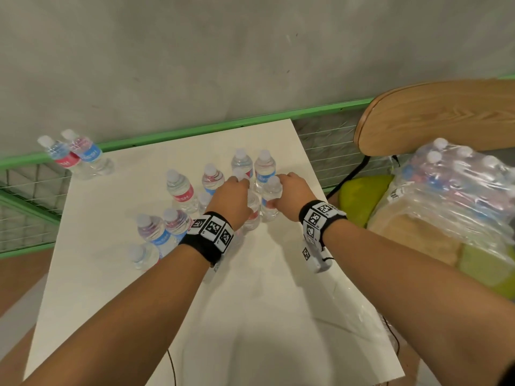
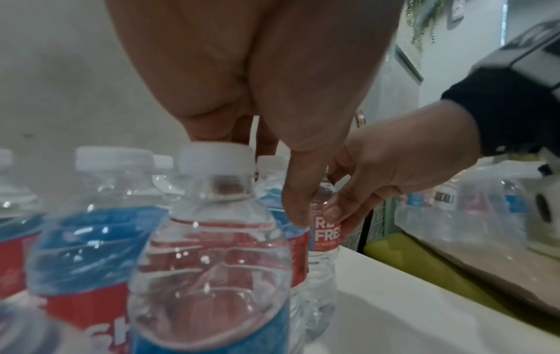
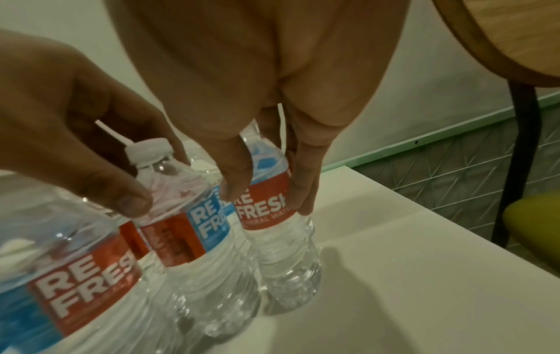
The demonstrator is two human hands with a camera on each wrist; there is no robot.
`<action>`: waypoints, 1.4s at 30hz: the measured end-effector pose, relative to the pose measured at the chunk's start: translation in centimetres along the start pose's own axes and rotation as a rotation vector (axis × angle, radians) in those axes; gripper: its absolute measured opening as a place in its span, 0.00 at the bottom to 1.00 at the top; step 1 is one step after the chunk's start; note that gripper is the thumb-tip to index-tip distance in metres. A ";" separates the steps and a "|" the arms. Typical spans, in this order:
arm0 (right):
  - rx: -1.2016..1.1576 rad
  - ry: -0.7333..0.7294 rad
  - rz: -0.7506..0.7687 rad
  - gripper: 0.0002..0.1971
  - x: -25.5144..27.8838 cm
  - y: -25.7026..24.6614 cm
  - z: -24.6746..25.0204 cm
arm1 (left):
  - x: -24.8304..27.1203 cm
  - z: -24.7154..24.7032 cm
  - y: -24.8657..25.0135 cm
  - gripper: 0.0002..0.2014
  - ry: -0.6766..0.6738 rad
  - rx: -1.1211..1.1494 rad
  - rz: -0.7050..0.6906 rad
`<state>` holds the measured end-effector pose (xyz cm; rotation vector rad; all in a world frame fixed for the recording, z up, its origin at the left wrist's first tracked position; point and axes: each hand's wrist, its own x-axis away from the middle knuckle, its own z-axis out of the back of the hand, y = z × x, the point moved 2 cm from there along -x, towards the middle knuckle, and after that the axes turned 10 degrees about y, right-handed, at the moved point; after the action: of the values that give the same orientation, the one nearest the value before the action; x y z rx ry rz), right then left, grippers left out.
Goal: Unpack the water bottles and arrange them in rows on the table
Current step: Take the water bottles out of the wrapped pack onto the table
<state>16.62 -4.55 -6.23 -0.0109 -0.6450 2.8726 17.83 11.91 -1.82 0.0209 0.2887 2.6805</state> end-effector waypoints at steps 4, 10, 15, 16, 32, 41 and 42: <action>-0.155 0.038 -0.091 0.31 -1.3 -0.8 0.8 | 0.0 0.1 -0.2 0.24 -0.003 0.039 0.015; -0.201 0.032 -0.111 0.32 -1.9 -1.6 1.1 | 0.1 0.0 -0.3 0.23 0.031 0.078 0.054; -0.221 0.013 -0.100 0.32 -1.4 -1.3 1.2 | 0.1 -0.1 -0.4 0.21 0.053 0.114 0.099; -0.214 0.000 -0.086 0.32 -1.1 -1.2 1.5 | 0.1 -0.1 -0.4 0.21 0.041 0.118 0.103; -0.174 -0.221 -0.247 0.10 14.3 10.2 12.0 | 1.3 2.5 14.4 0.07 -0.169 0.564 -0.178; 0.050 -0.126 -0.607 0.21 17.6 26.0 12.8 | 1.5 -6.9 30.3 0.21 -0.584 0.428 -0.539; 0.050 -0.158 -0.625 0.20 17.3 27.3 12.8 | 0.8 -7.4 31.6 0.26 -0.584 0.384 -0.576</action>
<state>-6.20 -30.77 -5.58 0.3622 -0.4901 2.2937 3.16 -17.02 -2.56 0.7075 0.5172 1.9108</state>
